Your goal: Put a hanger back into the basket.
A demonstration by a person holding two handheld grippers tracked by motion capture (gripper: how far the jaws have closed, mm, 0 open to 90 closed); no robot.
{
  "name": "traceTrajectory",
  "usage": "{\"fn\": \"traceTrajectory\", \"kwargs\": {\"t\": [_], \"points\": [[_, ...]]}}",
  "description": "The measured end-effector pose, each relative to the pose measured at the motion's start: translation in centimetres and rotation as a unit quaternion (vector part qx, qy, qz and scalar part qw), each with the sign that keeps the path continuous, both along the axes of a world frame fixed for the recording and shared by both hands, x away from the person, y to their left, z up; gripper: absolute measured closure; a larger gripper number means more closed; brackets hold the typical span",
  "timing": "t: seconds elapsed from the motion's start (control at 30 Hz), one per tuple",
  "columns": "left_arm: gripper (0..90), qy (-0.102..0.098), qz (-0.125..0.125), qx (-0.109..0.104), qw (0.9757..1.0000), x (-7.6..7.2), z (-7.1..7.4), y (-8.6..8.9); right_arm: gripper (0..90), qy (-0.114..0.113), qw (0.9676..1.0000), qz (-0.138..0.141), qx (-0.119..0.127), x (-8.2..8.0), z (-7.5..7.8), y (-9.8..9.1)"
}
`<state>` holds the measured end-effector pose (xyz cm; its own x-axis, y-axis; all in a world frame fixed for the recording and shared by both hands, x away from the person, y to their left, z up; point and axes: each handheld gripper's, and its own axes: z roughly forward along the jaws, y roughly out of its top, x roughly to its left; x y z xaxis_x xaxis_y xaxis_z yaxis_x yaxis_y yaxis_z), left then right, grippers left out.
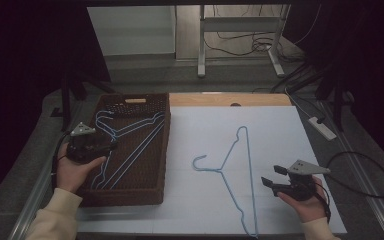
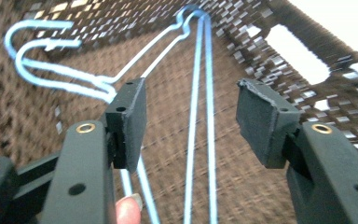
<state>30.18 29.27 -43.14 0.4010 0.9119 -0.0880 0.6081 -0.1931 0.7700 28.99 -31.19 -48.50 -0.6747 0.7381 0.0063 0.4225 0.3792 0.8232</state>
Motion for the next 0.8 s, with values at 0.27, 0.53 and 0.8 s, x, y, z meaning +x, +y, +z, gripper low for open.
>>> {"fn": "traceTrajectory", "kwargs": {"t": [0.27,0.53,0.8], "points": [[39.9,-0.033,-0.056,-0.028,0.9975,-1.9,0.9,-1.4,34.2,0.001,1.0000,0.000,0.001,0.1,0.0,0.0],[38.7,-0.059,-0.092,-0.061,0.9922,-3.9,1.2,-3.5,34.2,0.001,1.0000,-0.001,0.002,0.2,0.0,0.0],[38.2,-0.070,-0.124,-0.072,0.9871,-5.3,0.7,-5.8,34.2,0.002,1.0000,-0.001,0.003,0.1,0.0,0.0]]}}
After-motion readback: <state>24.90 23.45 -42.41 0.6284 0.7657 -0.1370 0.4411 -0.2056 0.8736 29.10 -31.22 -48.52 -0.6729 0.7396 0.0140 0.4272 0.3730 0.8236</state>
